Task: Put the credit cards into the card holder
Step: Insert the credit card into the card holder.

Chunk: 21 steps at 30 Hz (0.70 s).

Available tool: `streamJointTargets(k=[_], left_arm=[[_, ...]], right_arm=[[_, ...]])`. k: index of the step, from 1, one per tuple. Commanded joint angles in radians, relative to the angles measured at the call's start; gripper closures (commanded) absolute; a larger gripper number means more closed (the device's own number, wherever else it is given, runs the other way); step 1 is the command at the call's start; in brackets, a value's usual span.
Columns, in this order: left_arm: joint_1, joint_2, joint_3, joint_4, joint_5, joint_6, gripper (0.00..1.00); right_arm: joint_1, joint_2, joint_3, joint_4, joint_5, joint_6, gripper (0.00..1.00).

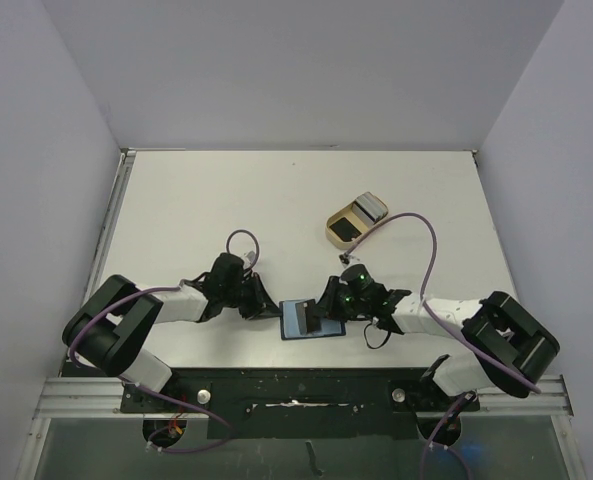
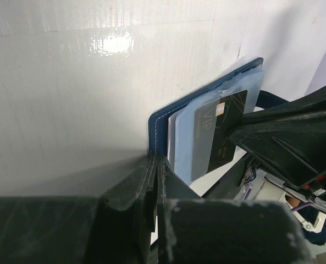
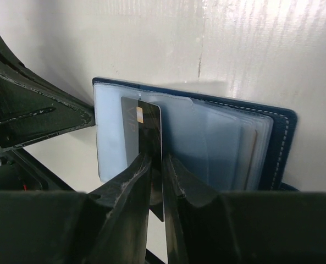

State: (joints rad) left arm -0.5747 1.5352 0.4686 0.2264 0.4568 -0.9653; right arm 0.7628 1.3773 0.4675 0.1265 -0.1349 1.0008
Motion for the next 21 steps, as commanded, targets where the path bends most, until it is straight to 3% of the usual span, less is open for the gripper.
streamJointTargets(k=[1,11,13,17,21], left_arm=[[-0.026,-0.008,-0.005,0.023,-0.023,-0.007,1.0],[-0.047,-0.035,-0.03,0.052,-0.041,-0.062,1.0],[-0.046,-0.042,-0.032,0.045,-0.057,-0.064,1.0],[-0.041,-0.046,-0.033,0.038,-0.067,-0.066,1.0],[-0.04,-0.06,-0.038,0.031,-0.076,-0.068,1.0]], right_arm=[[0.031,0.035,0.038,0.014,-0.011,-0.005,0.82],[0.069,0.092,0.119,-0.02,0.011,-0.019,0.79],[0.075,0.092,0.142,-0.058,0.024,-0.034,0.73],[0.076,0.029,0.197,-0.186,0.065,-0.084,0.48],[0.079,-0.054,0.228,-0.344,0.135,-0.109,0.39]])
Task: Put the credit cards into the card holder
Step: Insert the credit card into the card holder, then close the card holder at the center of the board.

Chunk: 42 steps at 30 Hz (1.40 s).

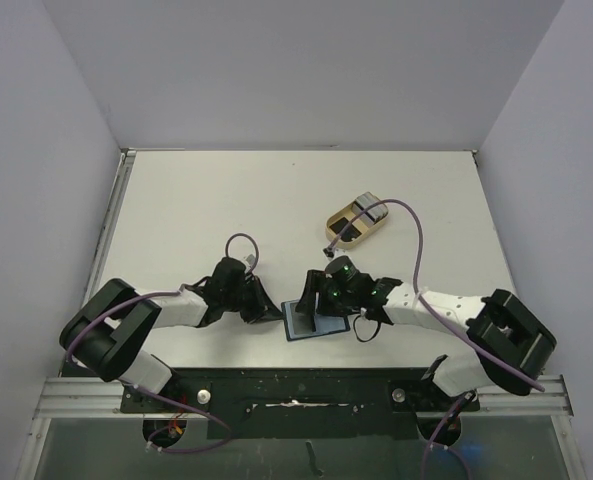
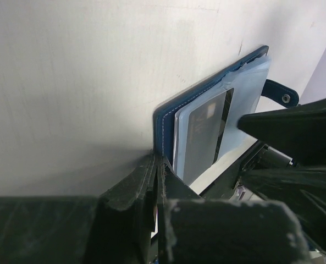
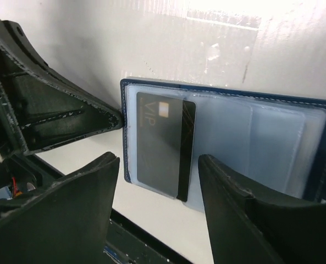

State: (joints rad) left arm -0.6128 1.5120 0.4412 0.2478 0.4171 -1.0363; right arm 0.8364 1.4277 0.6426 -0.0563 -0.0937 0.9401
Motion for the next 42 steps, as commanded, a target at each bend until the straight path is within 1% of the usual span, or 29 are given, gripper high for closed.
streamJointTargets(k=[1,5,9,11,13,15,18,22,26,29,32,33,35,36,37,40,42], left_arm=[[-0.001,-0.042,-0.009,0.001,-0.039,0.005,1.0],[0.01,-0.054,-0.009,-0.013,-0.043,0.013,1.0],[0.013,-0.067,0.001,-0.014,-0.031,0.012,1.0],[0.012,-0.079,0.005,-0.008,-0.017,0.005,0.9],[0.011,-0.092,-0.003,0.015,0.005,-0.01,0.81],[0.01,-0.098,-0.016,0.046,0.023,-0.028,0.74],[0.006,-0.09,-0.025,0.064,0.031,-0.039,0.68],[-0.003,-0.061,-0.033,0.083,0.024,-0.046,0.66],[-0.017,-0.024,-0.036,0.101,0.011,-0.043,0.65],[-0.033,0.015,-0.038,0.143,0.018,-0.052,0.65],[-0.053,0.067,-0.034,0.206,0.046,-0.078,0.64],[-0.057,0.076,-0.033,0.222,0.047,-0.087,0.65],[-0.063,0.078,-0.035,0.237,0.048,-0.098,0.67],[-0.063,0.074,-0.035,0.236,0.048,-0.099,0.7],[-0.063,0.066,-0.033,0.227,0.047,-0.097,0.74],[-0.06,0.042,-0.016,0.174,0.025,-0.076,0.89],[-0.056,0.029,-0.001,0.133,0.012,-0.057,0.98]], right_arm=[[0.005,-0.129,0.05,-0.189,0.107,-0.05,0.37],[0.005,-0.209,0.038,-0.296,0.181,-0.044,0.29],[-0.014,-0.249,0.0,-0.306,0.195,-0.026,0.21],[-0.029,-0.258,-0.022,-0.297,0.192,-0.015,0.13],[-0.045,-0.266,-0.049,-0.278,0.185,-0.01,0.12],[-0.059,-0.273,-0.072,-0.266,0.194,-0.008,0.12],[-0.086,-0.274,-0.084,-0.272,0.212,-0.035,0.15],[-0.109,-0.286,-0.062,-0.307,0.238,-0.082,0.22],[-0.125,-0.302,-0.064,-0.294,0.253,-0.128,0.22],[-0.149,-0.277,-0.078,-0.241,0.225,-0.175,0.29],[-0.153,-0.234,-0.078,-0.199,0.184,-0.208,0.39],[-0.154,-0.222,-0.079,-0.193,0.177,-0.213,0.41],[-0.154,-0.202,-0.08,-0.188,0.166,-0.215,0.47],[-0.153,-0.196,-0.08,-0.19,0.164,-0.213,0.51],[-0.154,-0.191,-0.077,-0.189,0.161,-0.214,0.57],[-0.154,-0.186,-0.039,-0.216,0.16,-0.23,0.85],[-0.145,-0.202,0.008,-0.255,0.147,-0.241,0.97]])
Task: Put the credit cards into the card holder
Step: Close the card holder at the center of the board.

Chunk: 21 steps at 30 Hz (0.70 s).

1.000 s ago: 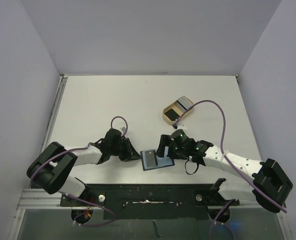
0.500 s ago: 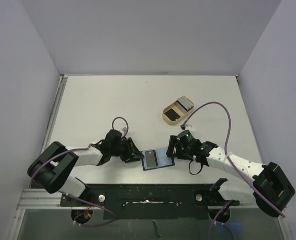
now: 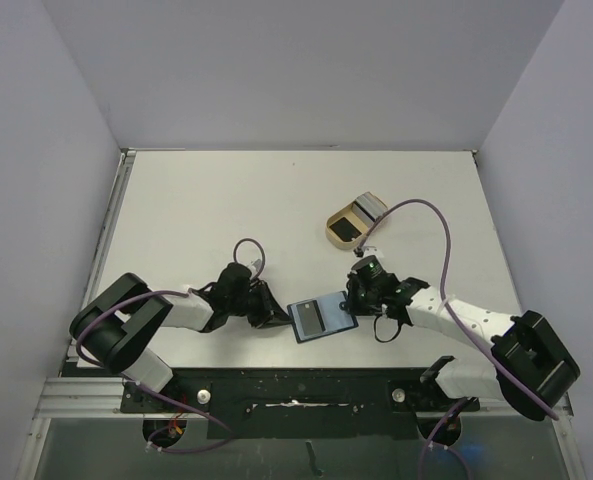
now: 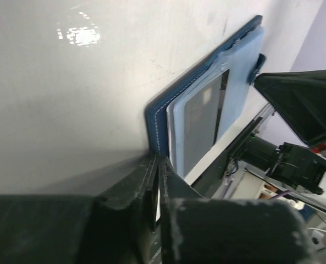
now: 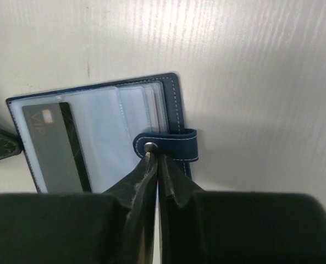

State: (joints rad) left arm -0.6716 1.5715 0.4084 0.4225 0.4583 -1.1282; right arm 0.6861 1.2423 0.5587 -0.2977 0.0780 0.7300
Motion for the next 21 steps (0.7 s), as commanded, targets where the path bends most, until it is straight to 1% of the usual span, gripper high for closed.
streamJointTargets(k=[1,6,7,8,10,11,12,14,18,21], left_arm=[[0.006,-0.034,0.037,-0.055,-0.033,0.043,1.0],[0.032,-0.052,0.048,-0.088,-0.042,0.069,1.0],[0.037,-0.05,0.05,-0.097,-0.043,0.076,1.0],[0.042,-0.048,0.053,-0.103,-0.041,0.084,1.0],[0.052,-0.045,0.056,-0.113,-0.036,0.096,1.0],[0.055,-0.045,0.056,-0.114,-0.034,0.099,1.0],[0.056,-0.045,0.056,-0.114,-0.031,0.1,1.0],[0.056,-0.045,0.058,-0.116,-0.027,0.102,1.0],[0.057,-0.055,0.059,-0.113,-0.021,0.098,1.0],[0.057,-0.071,0.058,-0.115,-0.022,0.092,1.0]], right_arm=[[0.015,-0.035,0.117,-0.032,-0.027,-0.032,1.0],[0.042,-0.146,0.161,-0.06,-0.047,-0.011,1.0],[0.043,-0.157,0.159,-0.066,-0.038,-0.011,1.0],[0.044,-0.163,0.155,-0.075,-0.004,-0.014,0.98],[0.044,-0.158,0.141,-0.101,0.067,-0.019,0.69],[0.044,-0.148,0.139,-0.117,0.093,-0.022,0.59],[0.044,-0.135,0.14,-0.128,0.109,-0.029,0.54],[0.051,-0.096,0.146,-0.135,0.133,-0.046,0.47],[0.06,-0.03,0.151,-0.125,0.164,-0.072,0.42],[0.061,0.016,0.147,-0.115,0.186,-0.082,0.41]])
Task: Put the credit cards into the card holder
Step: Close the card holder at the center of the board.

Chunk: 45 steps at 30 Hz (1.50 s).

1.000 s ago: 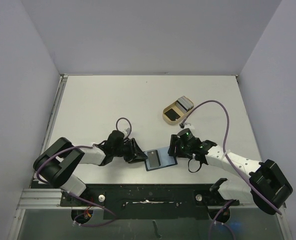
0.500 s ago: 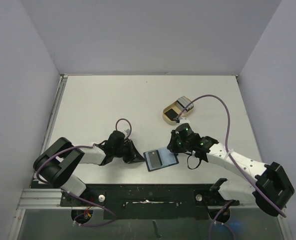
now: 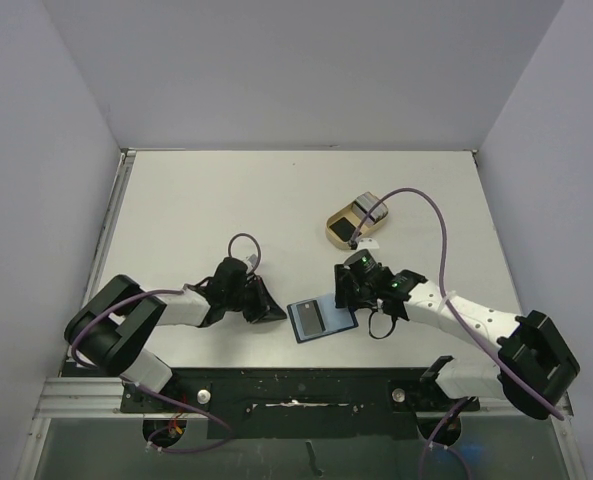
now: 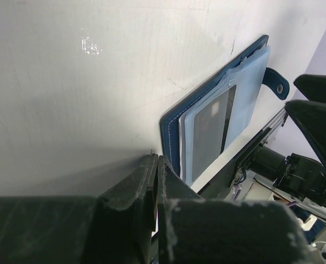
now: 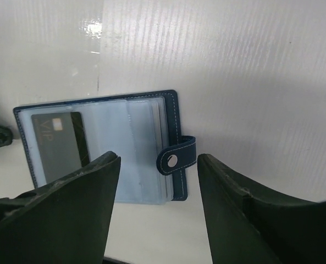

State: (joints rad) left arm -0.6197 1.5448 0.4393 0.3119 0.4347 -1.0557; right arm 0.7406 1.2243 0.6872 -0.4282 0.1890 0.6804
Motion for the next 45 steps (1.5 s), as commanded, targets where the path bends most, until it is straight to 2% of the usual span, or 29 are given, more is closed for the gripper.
streamJointTargets(k=[1,3,5,7,10,13,18,24,34,40,45], left_arm=[[0.005,-0.052,0.027,-0.008,-0.002,0.019,1.0],[0.002,-0.071,0.026,-0.016,-0.006,0.016,0.98],[-0.002,-0.088,0.025,-0.022,-0.007,0.008,0.89],[-0.015,-0.103,0.035,-0.037,-0.013,0.005,0.84],[-0.043,-0.11,0.062,-0.066,-0.031,0.012,0.81],[-0.058,-0.088,0.075,-0.064,-0.033,0.015,0.81],[-0.062,-0.041,0.069,-0.029,-0.026,0.028,0.81],[-0.061,0.005,0.076,-0.025,-0.028,0.049,0.81],[-0.061,-0.063,0.089,-0.052,-0.02,0.032,0.8],[-0.061,-0.113,0.087,-0.023,0.014,-0.002,0.72],[-0.072,-0.108,0.082,0.051,0.065,-0.036,0.68]], right_arm=[[0.006,0.048,0.017,0.014,0.09,-0.033,0.41],[0.008,0.076,0.014,0.012,0.125,-0.035,0.42],[0.012,0.099,0.011,0.012,0.135,-0.036,0.46],[0.014,0.111,0.005,0.019,0.137,-0.035,0.58],[0.013,0.106,-0.002,0.036,0.131,-0.035,0.84],[0.016,0.087,0.01,0.035,0.101,-0.038,1.0],[0.033,-0.028,0.025,0.037,0.002,-0.012,1.0],[0.041,-0.188,-0.051,0.176,-0.153,0.096,1.0],[0.046,-0.192,-0.123,0.335,-0.238,0.188,1.0],[0.045,-0.21,-0.173,0.459,-0.286,0.247,1.0],[0.046,-0.224,-0.194,0.485,-0.276,0.287,1.0]])
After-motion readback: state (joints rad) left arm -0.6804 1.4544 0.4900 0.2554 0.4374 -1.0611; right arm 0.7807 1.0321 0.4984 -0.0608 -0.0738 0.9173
